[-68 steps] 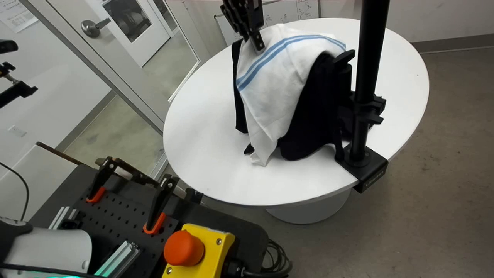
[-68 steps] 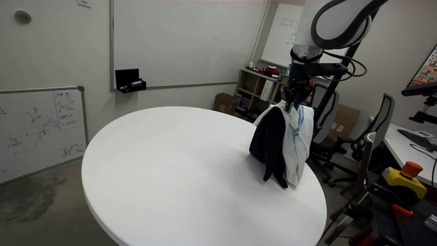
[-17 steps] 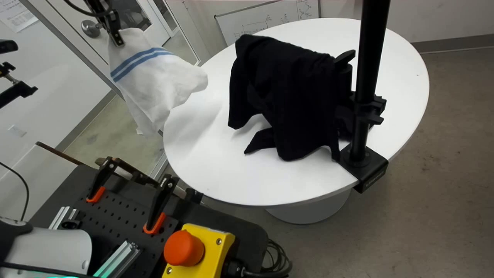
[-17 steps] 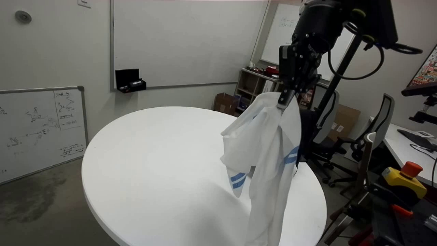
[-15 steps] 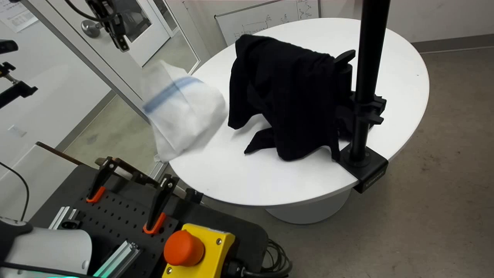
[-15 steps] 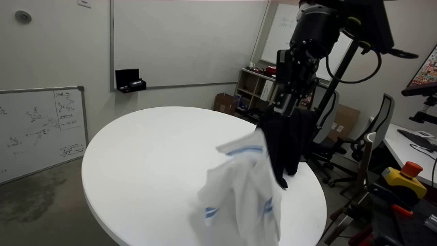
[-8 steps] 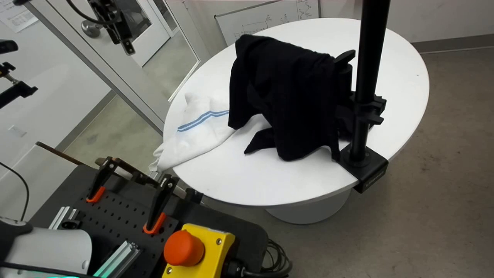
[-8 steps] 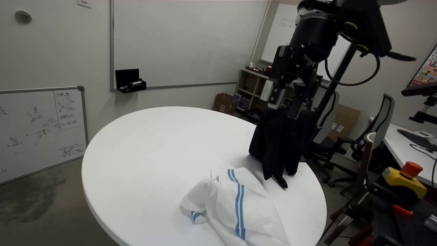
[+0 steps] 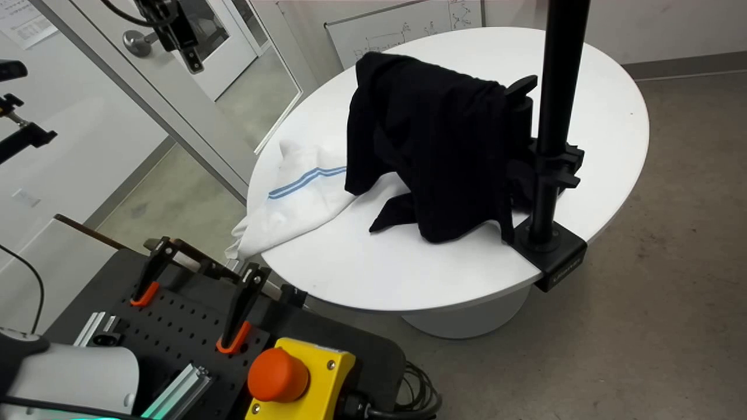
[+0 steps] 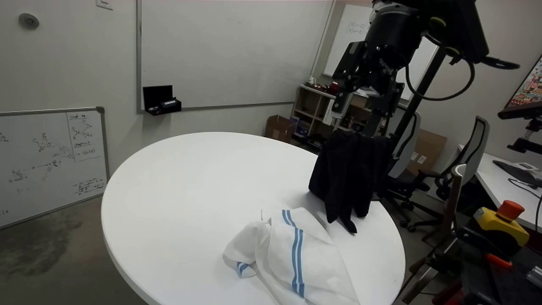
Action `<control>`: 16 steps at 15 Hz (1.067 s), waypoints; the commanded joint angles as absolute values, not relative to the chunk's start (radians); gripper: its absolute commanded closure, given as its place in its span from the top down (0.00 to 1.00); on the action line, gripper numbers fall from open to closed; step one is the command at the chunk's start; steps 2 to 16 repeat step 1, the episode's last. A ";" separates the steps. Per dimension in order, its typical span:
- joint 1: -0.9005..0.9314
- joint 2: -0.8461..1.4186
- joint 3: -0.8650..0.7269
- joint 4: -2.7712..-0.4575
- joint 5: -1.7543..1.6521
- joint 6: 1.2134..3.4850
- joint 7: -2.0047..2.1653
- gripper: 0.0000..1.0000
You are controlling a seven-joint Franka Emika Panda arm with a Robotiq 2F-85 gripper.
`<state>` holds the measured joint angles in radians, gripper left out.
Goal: Put the white cloth on the table
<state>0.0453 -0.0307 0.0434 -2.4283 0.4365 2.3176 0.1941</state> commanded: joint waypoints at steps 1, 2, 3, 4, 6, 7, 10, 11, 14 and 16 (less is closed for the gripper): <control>0.045 -0.031 0.043 -2.427 0.435 2.315 0.195 1.00; 0.045 -0.031 0.043 -2.427 0.435 2.315 0.195 1.00; 0.045 -0.031 0.043 -2.427 0.435 2.315 0.195 1.00; 0.045 -0.031 0.043 -2.427 0.435 2.315 0.195 1.00; 0.045 -0.031 0.043 -2.427 0.435 2.315 0.195 1.00; 0.045 -0.031 0.043 -2.427 0.435 2.315 0.195 1.00; 0.045 -0.031 0.043 -2.427 0.435 2.315 0.195 1.00; 0.045 -0.031 0.043 -2.427 0.435 2.315 0.195 1.00; 0.045 -0.031 0.043 -2.427 0.435 2.315 0.195 1.00; 0.045 -0.031 0.043 -2.427 0.435 2.315 0.195 1.00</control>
